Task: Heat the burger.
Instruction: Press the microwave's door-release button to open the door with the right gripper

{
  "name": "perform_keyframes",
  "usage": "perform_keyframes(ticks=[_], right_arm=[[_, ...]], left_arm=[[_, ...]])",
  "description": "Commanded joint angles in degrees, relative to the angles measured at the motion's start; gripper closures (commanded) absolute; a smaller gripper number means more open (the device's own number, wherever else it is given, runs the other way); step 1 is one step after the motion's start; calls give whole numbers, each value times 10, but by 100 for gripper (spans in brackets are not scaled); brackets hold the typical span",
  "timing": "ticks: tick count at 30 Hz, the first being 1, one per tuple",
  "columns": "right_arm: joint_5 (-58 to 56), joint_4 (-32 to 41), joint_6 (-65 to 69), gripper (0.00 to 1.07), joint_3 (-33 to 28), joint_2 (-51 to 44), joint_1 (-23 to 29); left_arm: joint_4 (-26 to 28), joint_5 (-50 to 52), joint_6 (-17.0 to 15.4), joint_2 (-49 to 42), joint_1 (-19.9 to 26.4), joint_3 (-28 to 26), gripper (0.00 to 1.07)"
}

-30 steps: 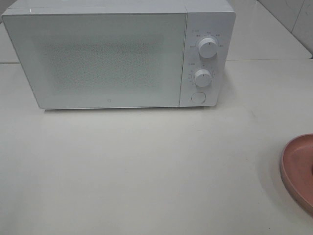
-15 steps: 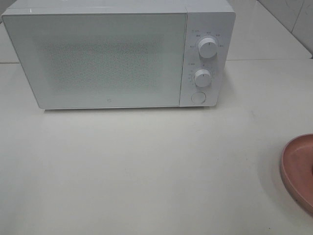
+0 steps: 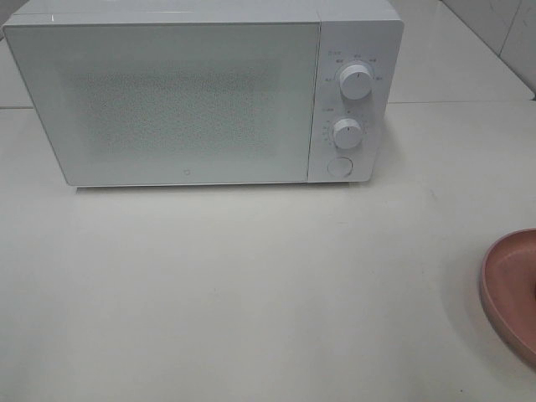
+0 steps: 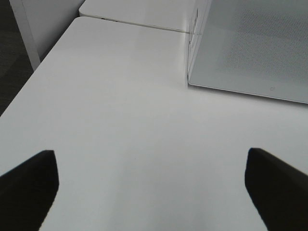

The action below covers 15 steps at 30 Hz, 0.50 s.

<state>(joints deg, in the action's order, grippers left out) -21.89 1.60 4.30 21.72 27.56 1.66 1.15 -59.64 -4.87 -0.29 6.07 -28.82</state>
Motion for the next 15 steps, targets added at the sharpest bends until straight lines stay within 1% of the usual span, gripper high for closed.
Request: perform_keyframes(ticks=[1, 8, 10, 11, 12, 14, 15], right_arm=[[44, -3, 0, 32, -2, 33, -3], [115, -16, 5, 32, -2, 84, -3], [160, -38, 18, 32, -2, 108, -3], [160, -38, 18, 32, -2, 108, -3], [191, -56, 32, 32, -2, 125, -3], [202, -62, 40, 32, -2, 132, -3], [227, -73, 49, 32, -2, 149, -3]], left_arm=[[1, 3, -3, -14, -5, 1, 9], [1, 3, -3, -14, -5, 1, 9], [1, 3, -3, -14, -5, 1, 9], [1, 3, -3, -14, -5, 1, 9], [1, 3, -3, -14, -5, 1, 9], [1, 3, -3, -14, -5, 1, 9], [1, 3, -3, -14, -5, 1, 9]])
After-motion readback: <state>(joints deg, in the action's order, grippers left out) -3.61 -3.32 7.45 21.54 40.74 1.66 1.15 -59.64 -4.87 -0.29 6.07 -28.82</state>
